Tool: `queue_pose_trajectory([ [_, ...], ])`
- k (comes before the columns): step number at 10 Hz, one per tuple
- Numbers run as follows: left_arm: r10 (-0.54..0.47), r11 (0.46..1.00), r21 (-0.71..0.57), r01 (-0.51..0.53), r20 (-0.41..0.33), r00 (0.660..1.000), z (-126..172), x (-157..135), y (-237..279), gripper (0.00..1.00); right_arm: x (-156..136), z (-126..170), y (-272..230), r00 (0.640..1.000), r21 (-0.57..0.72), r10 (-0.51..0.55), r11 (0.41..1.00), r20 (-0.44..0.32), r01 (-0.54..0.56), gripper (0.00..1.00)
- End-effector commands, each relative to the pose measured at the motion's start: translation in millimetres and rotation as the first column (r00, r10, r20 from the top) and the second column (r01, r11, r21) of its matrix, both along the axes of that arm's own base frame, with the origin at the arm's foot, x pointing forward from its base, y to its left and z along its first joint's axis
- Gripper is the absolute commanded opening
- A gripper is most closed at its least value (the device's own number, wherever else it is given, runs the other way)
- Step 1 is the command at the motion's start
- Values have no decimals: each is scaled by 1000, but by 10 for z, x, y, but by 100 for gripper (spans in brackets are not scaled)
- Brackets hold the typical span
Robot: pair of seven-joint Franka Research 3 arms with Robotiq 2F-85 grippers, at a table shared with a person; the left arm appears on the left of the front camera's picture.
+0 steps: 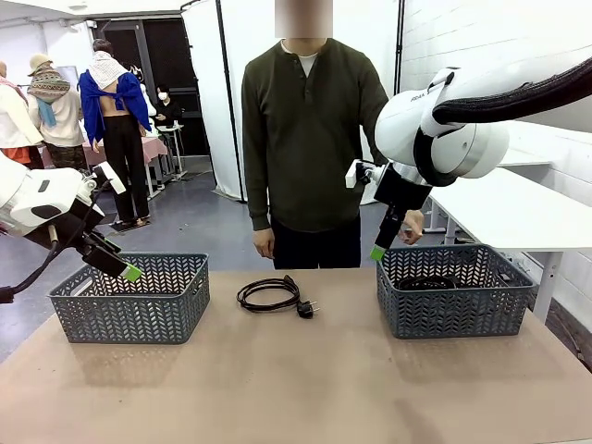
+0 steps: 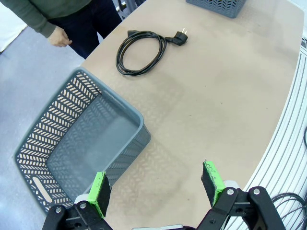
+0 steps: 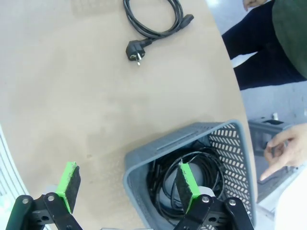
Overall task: Organize the cables according to human instructions.
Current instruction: Pick up a bundle of cables and place it in the basket indicated by the human.
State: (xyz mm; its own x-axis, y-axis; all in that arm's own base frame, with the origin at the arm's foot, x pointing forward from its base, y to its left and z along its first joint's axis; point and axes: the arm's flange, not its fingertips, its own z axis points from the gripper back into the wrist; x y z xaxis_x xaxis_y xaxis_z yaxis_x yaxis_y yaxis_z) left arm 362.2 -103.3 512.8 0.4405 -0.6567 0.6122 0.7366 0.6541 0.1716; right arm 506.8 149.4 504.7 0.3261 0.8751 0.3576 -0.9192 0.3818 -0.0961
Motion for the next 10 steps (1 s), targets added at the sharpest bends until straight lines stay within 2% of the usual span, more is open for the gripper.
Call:
queue_pose_trajectory([
  [1, 4, 1000, -5, -4, -1, 1000, -3, 7, 16, 100, 1, -1, -2, 1000, 1, -2, 1000, 1, 2, 100],
  [10, 4, 1000, -5, -4, -1, 1000, -3, 7, 16, 100, 1, -1, -2, 1000, 1, -2, 1000, 1, 2, 100],
])
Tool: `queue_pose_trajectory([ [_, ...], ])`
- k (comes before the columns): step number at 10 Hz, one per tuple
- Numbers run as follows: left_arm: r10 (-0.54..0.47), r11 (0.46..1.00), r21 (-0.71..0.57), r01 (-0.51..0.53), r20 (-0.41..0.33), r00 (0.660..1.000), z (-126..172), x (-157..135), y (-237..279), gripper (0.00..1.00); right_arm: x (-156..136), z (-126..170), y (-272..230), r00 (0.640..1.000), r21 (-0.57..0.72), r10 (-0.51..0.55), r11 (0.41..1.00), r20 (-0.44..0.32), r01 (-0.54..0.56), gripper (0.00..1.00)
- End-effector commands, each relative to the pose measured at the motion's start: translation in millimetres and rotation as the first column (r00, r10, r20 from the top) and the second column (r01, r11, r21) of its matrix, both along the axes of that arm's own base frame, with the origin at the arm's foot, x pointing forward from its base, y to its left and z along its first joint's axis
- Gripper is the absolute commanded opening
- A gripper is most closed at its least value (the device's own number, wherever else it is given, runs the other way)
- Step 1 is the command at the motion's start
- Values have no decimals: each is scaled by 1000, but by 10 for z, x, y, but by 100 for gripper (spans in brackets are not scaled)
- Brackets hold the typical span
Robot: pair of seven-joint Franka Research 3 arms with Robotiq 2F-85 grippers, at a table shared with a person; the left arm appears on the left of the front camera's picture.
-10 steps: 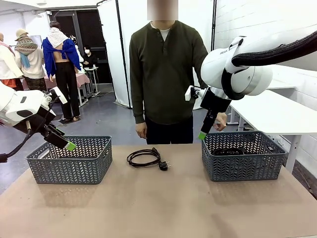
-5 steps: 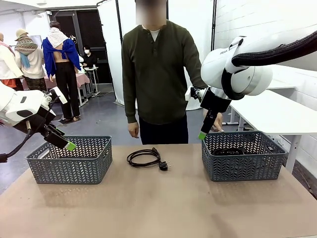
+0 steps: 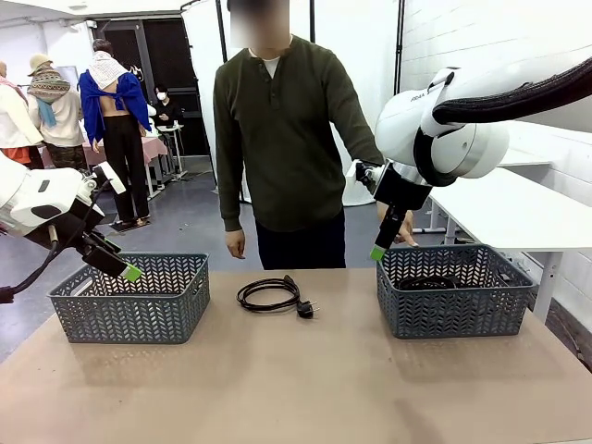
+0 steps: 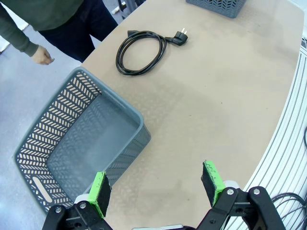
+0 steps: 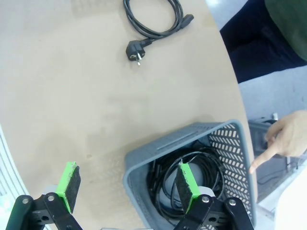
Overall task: Organize the cables according to human instructions.
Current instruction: Pick up a bundle of cables and place it in the basket indicated by the human.
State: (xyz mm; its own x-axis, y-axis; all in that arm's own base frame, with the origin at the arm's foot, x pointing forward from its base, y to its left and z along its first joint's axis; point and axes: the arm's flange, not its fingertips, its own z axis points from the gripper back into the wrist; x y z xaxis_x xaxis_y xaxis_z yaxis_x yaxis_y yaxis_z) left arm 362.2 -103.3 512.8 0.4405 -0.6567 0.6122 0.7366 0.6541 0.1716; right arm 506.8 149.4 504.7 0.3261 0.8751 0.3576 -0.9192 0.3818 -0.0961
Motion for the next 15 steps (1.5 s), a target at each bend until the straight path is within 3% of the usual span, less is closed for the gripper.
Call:
queue_pose_trajectory([
  [1, 4, 1000, -5, -4, -1, 1000, -3, 7, 16, 100, 1, -1, -2, 1000, 1, -2, 1000, 1, 2, 100],
  [9, 4, 1000, -5, -4, -1, 1000, -3, 7, 16, 100, 0, 0, 0, 1000, 0, 0, 1000, 0, 0, 100],
  [15, 4, 1000, -5, -4, -1, 1000, -3, 7, 16, 100, 388, 10, 793, 962, -60, -250, 968, -106, 245, 100],
])
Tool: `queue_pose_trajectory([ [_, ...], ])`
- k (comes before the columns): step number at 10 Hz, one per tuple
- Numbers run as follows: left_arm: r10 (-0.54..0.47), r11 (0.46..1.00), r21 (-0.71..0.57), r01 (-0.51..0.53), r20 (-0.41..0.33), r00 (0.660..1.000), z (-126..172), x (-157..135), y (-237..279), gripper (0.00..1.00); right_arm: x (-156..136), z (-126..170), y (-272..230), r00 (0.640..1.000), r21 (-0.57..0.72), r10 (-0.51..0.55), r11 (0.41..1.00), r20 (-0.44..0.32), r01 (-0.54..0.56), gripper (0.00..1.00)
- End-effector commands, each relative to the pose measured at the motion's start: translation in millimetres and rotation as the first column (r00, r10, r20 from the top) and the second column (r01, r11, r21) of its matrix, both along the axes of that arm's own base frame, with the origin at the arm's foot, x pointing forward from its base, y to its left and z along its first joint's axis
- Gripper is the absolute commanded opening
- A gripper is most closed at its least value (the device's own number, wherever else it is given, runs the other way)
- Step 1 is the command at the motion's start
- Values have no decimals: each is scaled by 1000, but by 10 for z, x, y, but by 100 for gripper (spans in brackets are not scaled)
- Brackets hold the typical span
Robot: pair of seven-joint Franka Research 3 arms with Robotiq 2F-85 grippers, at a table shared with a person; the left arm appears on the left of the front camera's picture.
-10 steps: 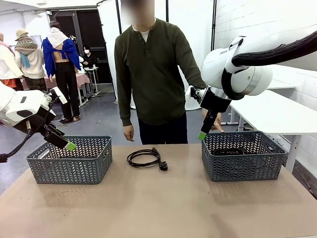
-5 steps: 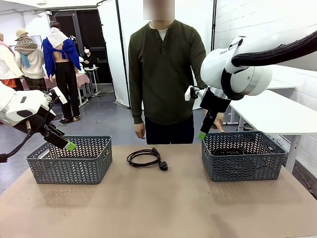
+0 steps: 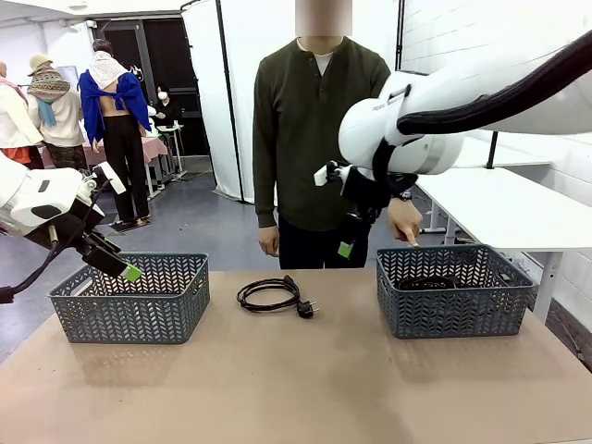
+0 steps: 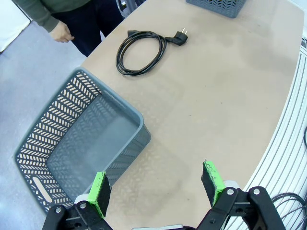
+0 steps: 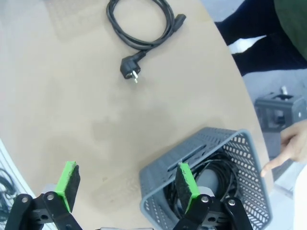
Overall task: Organize the cables according to human instructions.
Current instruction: Pick up a bundle of cables and place it in the basket indicated by the human.
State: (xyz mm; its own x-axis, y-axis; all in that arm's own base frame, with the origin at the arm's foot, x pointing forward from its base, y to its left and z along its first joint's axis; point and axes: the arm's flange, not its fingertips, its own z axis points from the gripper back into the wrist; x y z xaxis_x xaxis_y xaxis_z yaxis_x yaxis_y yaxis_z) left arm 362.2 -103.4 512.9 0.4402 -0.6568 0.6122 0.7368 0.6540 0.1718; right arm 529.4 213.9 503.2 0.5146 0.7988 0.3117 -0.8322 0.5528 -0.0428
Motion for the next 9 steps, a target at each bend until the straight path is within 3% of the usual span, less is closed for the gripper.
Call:
queue_pose_trajectory([
  [1, 4, 1000, -5, -4, -2, 1000, -3, 8, 17, 100, 277, -19, 260, 992, -42, -108, 994, -64, 105, 100],
  [6, 4, 1000, -5, -4, -2, 1000, -3, 8, 17, 100, 763, -323, 732, 959, -80, -252, 967, -128, 243, 100],
  [9, 4, 1000, -5, -4, -2, 1000, -3, 8, 17, 100, 797, -467, 759, 959, -117, -253, 964, -128, 239, 100],
])
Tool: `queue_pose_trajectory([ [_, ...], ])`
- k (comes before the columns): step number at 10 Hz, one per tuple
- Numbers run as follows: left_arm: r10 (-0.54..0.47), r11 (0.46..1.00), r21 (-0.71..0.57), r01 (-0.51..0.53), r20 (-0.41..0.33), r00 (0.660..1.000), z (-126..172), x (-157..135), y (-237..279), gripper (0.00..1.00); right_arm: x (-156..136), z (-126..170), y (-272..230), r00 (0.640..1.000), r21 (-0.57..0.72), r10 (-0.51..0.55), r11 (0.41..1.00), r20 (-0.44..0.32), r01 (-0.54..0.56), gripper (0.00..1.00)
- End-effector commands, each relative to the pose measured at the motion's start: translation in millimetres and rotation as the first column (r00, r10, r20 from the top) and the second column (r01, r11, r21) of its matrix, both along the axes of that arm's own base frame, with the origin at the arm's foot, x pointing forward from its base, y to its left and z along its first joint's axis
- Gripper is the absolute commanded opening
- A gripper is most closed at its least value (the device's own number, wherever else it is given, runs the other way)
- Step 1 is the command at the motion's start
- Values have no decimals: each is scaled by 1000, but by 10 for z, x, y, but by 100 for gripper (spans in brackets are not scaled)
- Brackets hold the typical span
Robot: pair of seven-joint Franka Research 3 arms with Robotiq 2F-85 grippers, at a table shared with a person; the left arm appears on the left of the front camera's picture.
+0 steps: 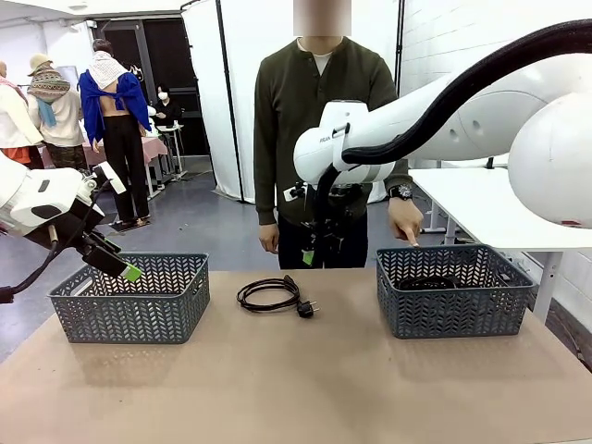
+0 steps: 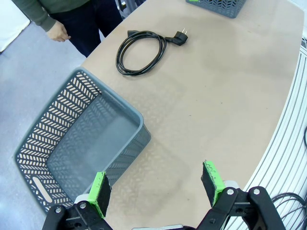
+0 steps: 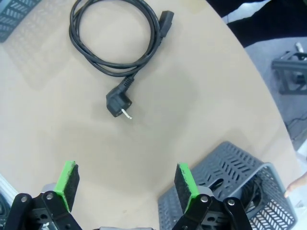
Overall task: Organize the cables according to human instructions.
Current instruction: Pick up a bundle of cables and place it in the basket indicated by the human.
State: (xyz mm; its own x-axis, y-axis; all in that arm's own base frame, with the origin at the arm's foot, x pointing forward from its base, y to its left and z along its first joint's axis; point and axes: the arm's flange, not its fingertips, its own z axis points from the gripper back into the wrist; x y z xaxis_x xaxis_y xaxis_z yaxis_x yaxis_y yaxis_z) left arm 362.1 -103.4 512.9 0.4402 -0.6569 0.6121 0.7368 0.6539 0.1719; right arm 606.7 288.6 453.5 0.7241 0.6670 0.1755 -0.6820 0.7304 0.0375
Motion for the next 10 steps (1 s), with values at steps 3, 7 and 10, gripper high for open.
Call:
queue_pose_trajectory([
  [3, 4, 1000, -5, -4, -2, 1000, -3, 8, 17, 100, -22, 36, -13, 1000, 12, -4, 1000, 5, 4, 100],
  [7, 4, 1000, -5, -4, -2, 1000, -3, 8, 17, 100, -22, 36, -13, 1000, 12, -4, 1000, 5, 4, 100],
  [10, 4, 1000, -5, -4, -2, 1000, -3, 8, 17, 100, 52, -25, 133, 981, 28, -192, 981, 20, 191, 100],
])
